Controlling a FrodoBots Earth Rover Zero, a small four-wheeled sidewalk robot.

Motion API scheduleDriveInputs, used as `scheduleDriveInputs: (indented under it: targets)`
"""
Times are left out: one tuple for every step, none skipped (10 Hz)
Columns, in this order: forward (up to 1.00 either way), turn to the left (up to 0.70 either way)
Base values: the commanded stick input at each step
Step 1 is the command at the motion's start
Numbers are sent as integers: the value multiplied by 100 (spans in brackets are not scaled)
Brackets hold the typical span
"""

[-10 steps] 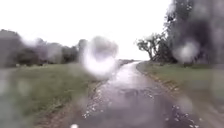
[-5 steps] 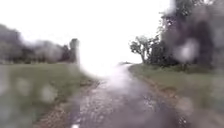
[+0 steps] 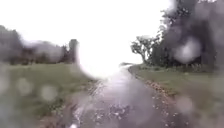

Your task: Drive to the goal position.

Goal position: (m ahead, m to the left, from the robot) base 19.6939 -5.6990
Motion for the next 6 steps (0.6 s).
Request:
scheduleDriveInputs:
  targets:
    - [85,0]
    - [85,0]
    - [85,0]
    - [85,0]
    - [85,0]
    - [85,0]
